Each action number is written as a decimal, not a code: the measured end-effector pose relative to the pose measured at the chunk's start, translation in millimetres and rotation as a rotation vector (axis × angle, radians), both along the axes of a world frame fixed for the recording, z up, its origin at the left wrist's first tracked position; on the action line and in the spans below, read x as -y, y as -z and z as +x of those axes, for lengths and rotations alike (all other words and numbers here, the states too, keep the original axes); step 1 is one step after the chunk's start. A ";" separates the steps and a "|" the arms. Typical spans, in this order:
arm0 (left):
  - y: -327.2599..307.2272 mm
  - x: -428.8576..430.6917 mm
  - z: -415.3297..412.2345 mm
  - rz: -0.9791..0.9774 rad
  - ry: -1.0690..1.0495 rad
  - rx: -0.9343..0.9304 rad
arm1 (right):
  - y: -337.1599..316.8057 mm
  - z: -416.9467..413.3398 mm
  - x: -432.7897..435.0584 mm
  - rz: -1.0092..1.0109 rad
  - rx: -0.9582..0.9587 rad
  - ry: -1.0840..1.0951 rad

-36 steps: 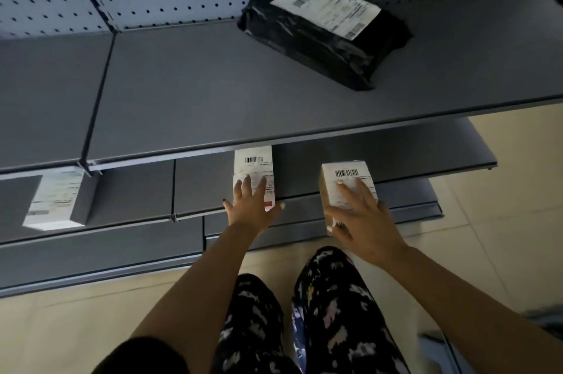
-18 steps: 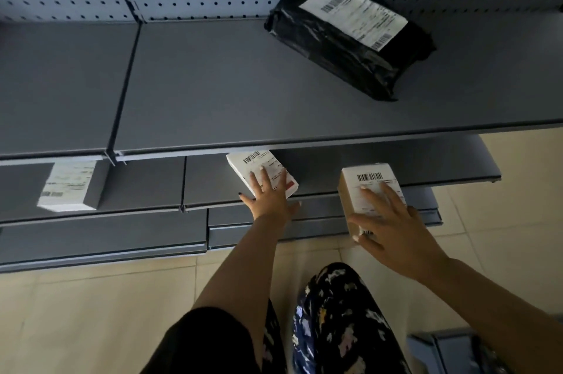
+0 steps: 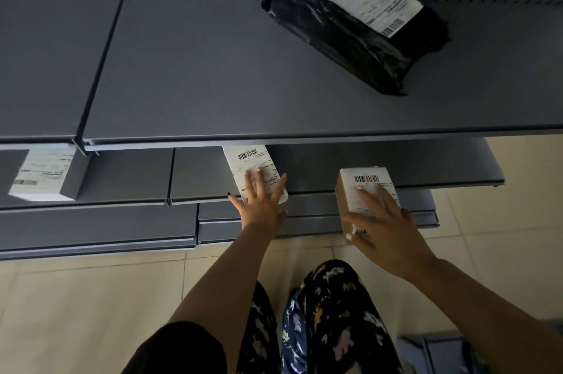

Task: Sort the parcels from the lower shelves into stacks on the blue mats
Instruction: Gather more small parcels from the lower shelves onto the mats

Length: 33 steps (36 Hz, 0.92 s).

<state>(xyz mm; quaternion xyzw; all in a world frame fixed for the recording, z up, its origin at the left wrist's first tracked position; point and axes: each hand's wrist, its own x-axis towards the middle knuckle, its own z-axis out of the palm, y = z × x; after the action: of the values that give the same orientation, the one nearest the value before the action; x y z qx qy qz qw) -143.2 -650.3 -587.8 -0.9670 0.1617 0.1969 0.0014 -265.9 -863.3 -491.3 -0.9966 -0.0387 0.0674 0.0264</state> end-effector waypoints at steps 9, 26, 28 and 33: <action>-27.4 -4.7 -4.5 -0.009 0.006 -0.042 | -25.5 -6.5 -3.5 0.027 -0.063 0.021; -226.8 -165.3 -100.3 -0.035 -0.081 0.005 | -202.5 -7.9 -130.8 0.096 -0.372 -0.182; -252.6 -188.4 -105.6 -0.024 -0.122 0.040 | -219.6 -2.1 -154.5 0.105 -0.344 -0.251; -294.8 -238.1 -120.5 -0.040 -0.237 0.111 | -242.8 9.6 -201.9 0.134 -0.259 -0.449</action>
<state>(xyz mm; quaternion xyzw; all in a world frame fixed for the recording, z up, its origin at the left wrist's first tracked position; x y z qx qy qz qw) -263.7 -412.1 -293.0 -0.9886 0.0500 0.1386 -0.0324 -256.3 -661.3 -248.5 -0.9421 -0.2596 0.1959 0.0814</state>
